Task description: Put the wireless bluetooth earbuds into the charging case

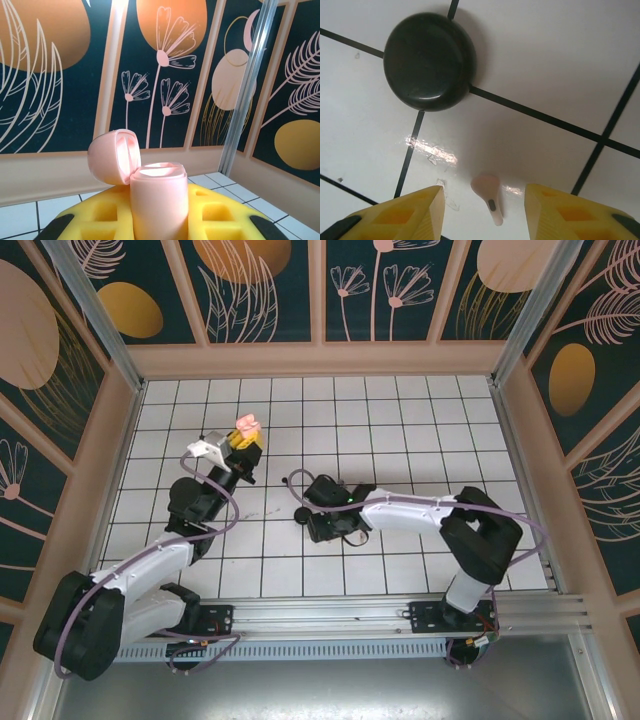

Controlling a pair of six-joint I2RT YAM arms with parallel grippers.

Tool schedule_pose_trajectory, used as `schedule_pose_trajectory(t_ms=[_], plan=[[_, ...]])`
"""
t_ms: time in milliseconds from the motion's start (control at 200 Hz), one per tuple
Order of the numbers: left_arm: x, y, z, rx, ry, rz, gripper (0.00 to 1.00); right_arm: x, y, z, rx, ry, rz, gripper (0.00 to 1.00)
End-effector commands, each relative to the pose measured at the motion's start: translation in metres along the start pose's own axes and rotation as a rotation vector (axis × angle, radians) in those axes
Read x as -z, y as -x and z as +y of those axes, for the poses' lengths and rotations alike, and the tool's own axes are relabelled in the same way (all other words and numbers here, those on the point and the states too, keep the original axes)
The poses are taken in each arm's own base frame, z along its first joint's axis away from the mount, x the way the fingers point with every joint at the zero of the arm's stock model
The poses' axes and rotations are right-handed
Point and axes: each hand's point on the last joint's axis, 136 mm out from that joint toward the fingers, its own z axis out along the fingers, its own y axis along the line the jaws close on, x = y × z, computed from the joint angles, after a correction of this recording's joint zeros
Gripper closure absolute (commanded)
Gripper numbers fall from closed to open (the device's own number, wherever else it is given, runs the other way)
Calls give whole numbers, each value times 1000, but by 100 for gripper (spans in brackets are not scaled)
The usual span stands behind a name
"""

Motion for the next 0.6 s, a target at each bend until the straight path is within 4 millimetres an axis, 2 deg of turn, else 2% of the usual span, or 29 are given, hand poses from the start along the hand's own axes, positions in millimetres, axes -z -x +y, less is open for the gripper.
schedule_pose_trajectory(t_ms=[0, 380, 591], plan=[[7, 20, 0, 9, 11, -86, 100, -4, -1, -6, 18, -83, 21, 53], [12, 21, 0, -4, 10, -88, 100, -17, -11, -6, 60, -143, 63, 54], [12, 22, -2, -8, 4, -89, 100, -21, -13, -7, 57, -140, 67, 58]])
